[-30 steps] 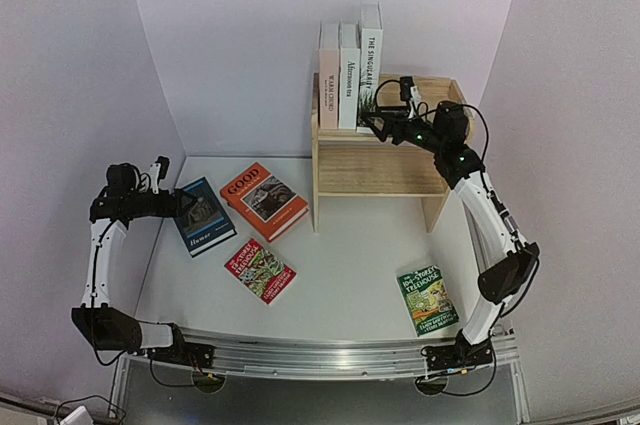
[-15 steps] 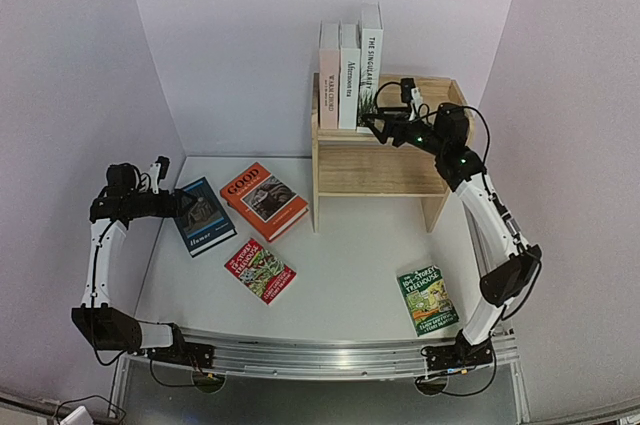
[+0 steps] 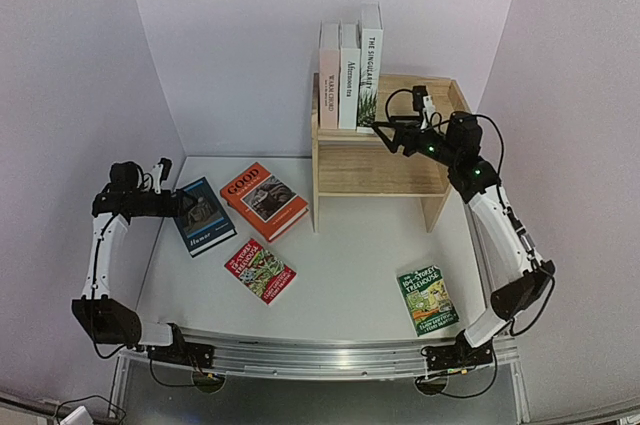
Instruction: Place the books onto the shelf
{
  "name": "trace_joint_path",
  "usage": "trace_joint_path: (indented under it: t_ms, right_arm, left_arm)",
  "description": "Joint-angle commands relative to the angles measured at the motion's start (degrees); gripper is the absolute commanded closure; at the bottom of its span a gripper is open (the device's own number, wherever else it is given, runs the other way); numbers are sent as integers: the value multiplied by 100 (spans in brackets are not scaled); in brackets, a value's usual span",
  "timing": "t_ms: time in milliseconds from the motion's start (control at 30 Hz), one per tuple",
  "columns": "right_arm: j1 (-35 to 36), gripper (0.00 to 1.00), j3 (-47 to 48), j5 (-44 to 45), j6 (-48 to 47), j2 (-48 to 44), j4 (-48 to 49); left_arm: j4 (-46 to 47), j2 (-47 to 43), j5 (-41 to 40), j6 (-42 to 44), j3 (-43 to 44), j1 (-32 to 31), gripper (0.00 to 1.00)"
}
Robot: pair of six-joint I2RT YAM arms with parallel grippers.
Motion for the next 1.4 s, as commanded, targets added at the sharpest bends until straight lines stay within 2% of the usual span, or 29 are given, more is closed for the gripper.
trace_joint_path:
  t_ms: [0,233,367,467,700,867,1200,1367]
  right_arm:
    - [36,15,-286,270,12,-654,-243]
    - [50,10,-786,452,266,-1189,-528]
    - [177,9,-1241,679,488,-1489,-633]
    - [267,9,-1606,829,699,-1680,-782]
    - [449,9,-2190,812,961,-1886,-887]
    - [625,9,-2365,867,988,-1889,-901]
    - [961,11,-2341,920,1022,-1633,-904]
    - [1058,11,-2404,944,1056,-1636,-901]
  left_arm:
    - [-750,879,-338,111,598,-15,2]
    - [-1792,2613,-758,729,1678,-69,0]
    - [-1917,3341,-1069,988,2053,-485,0]
    - [-1807,4013,-935,934,2800,-657,0]
    - [-1184,5834,-889,589,5331,-663,0]
    - [-438,6610,-944,485,6072,-714,0]
    - [-244,7356,-240,240,6203,-1033,1]
    - [-259,7440,88,193,6147,-1093,10]
